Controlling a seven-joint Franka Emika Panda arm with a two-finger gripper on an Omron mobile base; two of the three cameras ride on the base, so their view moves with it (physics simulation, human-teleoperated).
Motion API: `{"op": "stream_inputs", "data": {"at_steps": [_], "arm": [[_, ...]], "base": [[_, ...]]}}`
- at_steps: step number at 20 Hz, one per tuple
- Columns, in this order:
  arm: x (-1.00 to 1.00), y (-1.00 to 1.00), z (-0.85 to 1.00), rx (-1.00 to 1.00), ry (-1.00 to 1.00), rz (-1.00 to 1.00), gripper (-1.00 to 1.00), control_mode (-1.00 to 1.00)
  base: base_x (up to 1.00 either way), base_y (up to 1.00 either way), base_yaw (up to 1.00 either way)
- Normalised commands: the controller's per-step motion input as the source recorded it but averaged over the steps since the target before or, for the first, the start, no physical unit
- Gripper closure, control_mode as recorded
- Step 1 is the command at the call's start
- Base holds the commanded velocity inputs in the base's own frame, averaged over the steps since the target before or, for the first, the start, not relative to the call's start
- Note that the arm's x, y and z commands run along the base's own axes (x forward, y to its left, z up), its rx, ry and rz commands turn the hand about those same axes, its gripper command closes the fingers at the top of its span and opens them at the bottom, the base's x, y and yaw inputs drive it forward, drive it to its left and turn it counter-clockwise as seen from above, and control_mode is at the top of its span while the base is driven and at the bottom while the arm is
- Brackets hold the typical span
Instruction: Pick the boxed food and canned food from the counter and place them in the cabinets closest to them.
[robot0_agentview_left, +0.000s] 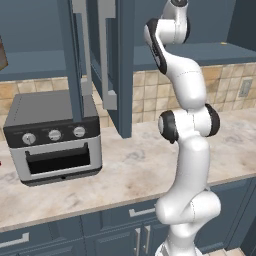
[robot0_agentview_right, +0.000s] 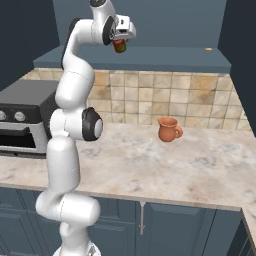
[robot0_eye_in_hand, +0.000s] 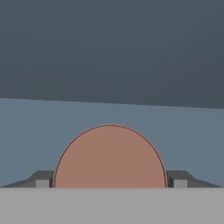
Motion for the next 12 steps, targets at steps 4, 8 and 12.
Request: {"op": "stream_inputs", "data": {"at_steps": [4, 8, 12], "arm": [[-0.01, 0.00, 0.03, 0.00, -0.01, 0.00, -1.00, -1.00], [-0.27, -0.02, 0.17, 0.00, -0.03, 0.00, -1.00, -1.00], [-0.50, -0.04, 0.24, 0.01, -0.03, 0.00, -1.00, -1.00]], "base": [[0.00, 0.00, 0.00], [0.00, 0.00, 0.00], [0.00, 0.00, 0.00]]}}
